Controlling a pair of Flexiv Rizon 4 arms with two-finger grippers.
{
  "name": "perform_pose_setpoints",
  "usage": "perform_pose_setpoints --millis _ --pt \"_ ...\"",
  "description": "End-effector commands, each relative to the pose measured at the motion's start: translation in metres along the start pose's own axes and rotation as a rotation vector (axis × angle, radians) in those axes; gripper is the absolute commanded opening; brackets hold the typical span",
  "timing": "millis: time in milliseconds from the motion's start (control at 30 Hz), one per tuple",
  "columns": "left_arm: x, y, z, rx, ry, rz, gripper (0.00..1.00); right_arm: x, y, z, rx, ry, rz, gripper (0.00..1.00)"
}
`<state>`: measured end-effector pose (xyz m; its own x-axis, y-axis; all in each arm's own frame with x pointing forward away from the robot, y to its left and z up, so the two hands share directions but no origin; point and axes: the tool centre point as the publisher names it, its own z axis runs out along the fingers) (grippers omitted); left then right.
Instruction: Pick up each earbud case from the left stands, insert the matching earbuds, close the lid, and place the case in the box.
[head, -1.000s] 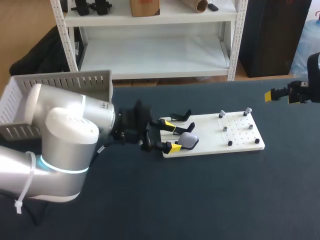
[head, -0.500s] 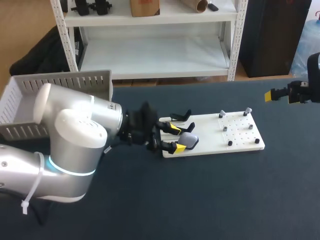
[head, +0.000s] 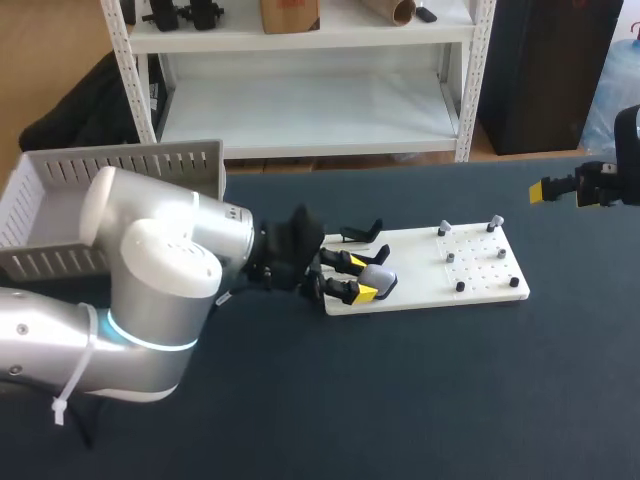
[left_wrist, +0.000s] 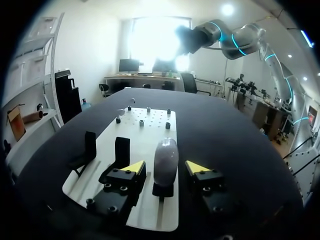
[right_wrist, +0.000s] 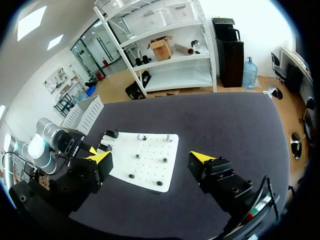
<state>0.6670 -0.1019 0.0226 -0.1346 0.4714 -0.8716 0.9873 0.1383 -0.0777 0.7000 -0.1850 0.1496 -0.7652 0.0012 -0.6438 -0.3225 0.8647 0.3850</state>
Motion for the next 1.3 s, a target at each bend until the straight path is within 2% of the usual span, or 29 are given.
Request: perform_pose_setpoints --millis 33,267,433,567,767,1033,1300 --pt "0.0 0.003 0.003 0.006 0.003 -0.001 0.47 0.0 0.0 0.0 0.0 0.001 -0.001 1.0" --pt "0.003 0.002 0.005 0.007 -0.002 -0.009 0.48 0.0 0.0 0.0 0.0 0.001 -0.001 1.0" --pt "0.005 0.003 0.007 0.012 -0.009 -0.016 0.44 0.0 0.0 0.0 0.0 0.001 -0.001 1.0" --pt "0.005 0.003 0.008 0.015 -0.014 -0.019 0.3 0.0 0.0 0.0 0.0 0.001 -0.001 1.0" --pt "0.006 0.003 0.007 0.022 -0.025 -0.023 0.0 0.0 0.0 0.0 0.0 0.001 -0.001 1.0" --pt "0.0 -0.001 -0.003 0.036 -0.054 -0.008 0.0 0.0 0.0 0.0 0.0 0.001 -0.001 1.0" --pt "-0.033 -0.002 -0.032 0.024 -0.108 0.059 0.0 0.0 0.0 0.0 0.0 0.001 -0.001 1.0"
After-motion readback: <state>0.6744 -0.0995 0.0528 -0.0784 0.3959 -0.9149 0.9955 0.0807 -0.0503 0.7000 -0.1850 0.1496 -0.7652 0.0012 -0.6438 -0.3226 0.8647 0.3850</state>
